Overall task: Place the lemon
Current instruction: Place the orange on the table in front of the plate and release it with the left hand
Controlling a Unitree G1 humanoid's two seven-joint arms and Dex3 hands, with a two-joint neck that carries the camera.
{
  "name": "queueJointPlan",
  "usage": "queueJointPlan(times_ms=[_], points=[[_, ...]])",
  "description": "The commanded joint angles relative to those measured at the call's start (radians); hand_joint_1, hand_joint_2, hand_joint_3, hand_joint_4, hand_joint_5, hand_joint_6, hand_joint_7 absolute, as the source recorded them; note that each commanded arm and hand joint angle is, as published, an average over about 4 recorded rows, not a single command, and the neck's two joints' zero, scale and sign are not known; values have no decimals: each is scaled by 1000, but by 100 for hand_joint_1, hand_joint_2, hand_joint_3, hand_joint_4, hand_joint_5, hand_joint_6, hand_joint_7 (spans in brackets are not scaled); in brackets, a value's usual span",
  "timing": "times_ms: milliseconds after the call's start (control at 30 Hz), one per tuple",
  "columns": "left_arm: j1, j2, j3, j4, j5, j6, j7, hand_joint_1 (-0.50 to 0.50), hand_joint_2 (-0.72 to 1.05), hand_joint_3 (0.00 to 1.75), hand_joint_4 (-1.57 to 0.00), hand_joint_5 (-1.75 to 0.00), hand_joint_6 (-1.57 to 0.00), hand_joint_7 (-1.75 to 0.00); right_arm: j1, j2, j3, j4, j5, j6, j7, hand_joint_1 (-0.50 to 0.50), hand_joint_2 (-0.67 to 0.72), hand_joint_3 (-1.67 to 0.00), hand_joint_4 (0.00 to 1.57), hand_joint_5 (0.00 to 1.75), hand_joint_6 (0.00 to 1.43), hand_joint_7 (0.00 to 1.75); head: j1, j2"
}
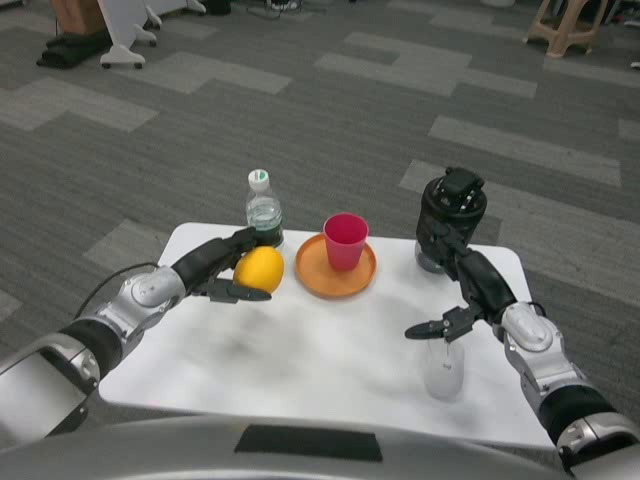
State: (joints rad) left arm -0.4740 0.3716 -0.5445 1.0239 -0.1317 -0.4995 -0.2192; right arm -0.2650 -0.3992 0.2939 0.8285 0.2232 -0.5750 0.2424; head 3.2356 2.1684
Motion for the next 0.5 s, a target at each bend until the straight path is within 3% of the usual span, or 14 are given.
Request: queueJointPlan(times_ms=[33,267,500], points=[[-32,13,-39,31,-24,-8,17,50,105,9,-138,-175,-16,-49,-23,-6,17,11,5,6,-3,-4,-3,-40,0,48,0,0,51,-31],[-48,13,-119,73,-27,-8,38,50,98,9,-140,-175,-17,-49,-26,-2,37,18,5,6,-3,-4,-3,-40,0,48,0,0,98,-63],[-74,-7,-206,147,-29,-7,86,50,105,9,-142,-175,-24,-49,-36,0,50,24,5,7,-3,-4,-3,-40,0,48,0,0,135,-95]])
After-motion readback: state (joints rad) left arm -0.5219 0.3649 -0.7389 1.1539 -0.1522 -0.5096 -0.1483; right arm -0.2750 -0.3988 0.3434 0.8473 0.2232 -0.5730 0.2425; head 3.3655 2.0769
